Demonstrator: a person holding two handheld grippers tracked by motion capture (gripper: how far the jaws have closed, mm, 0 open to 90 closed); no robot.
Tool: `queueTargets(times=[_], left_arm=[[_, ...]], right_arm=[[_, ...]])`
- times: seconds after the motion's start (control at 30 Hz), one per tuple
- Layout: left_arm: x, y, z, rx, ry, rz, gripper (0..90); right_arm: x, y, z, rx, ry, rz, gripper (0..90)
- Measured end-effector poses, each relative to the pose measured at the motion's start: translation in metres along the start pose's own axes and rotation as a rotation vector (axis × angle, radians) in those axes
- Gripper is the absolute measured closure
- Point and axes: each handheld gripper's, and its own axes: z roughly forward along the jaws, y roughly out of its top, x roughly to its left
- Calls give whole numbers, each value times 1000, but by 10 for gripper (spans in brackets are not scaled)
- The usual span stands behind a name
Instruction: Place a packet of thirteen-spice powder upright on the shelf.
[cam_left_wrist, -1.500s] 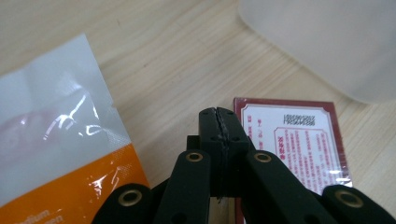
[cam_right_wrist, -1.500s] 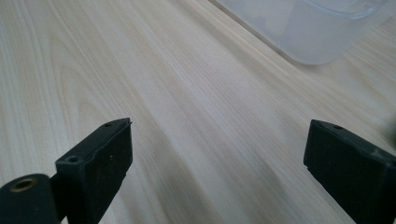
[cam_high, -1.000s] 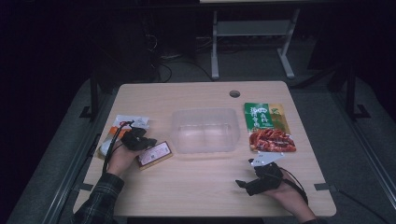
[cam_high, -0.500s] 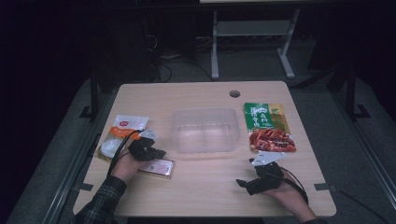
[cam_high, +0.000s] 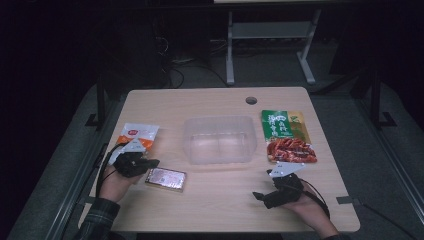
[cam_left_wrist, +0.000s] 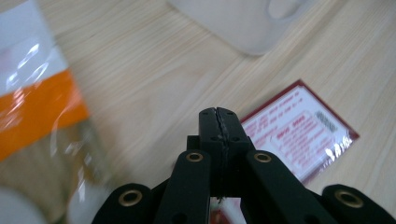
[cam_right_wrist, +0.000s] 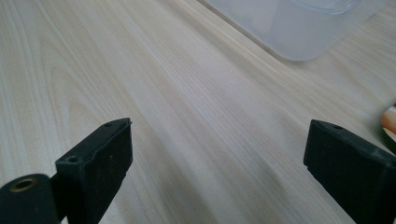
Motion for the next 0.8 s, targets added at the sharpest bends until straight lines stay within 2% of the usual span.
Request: queueTargets(times=[0.1,0.2,0.27,0.33,0.4,0.6,0.63,0.8], left_arm=[[1,-7,-6,-1,13,-13,898],[4,-20,-11,22,15,-50,898],[6,-22,-11,26,21,-54,898],[7,-24,-7,51,15,-76,898],[6,-24,-3,71,10,-65,898],[3,-24,3,81,-20,-64,898],[3,-24,4,88,-23,-51,898],[-3,-20,10,75,-54,-36,898]], right_arm=[[0,0,0,1,3,0,76],[0,0,1,4,3,-2,76],[0,0,1,3,4,-3,76],[0,0,1,4,3,-4,76],[0,0,1,5,1,-7,76],[1,0,0,4,3,-10,76],[1,0,0,7,2,-14,76],[1,0,0,6,6,-22,76]])
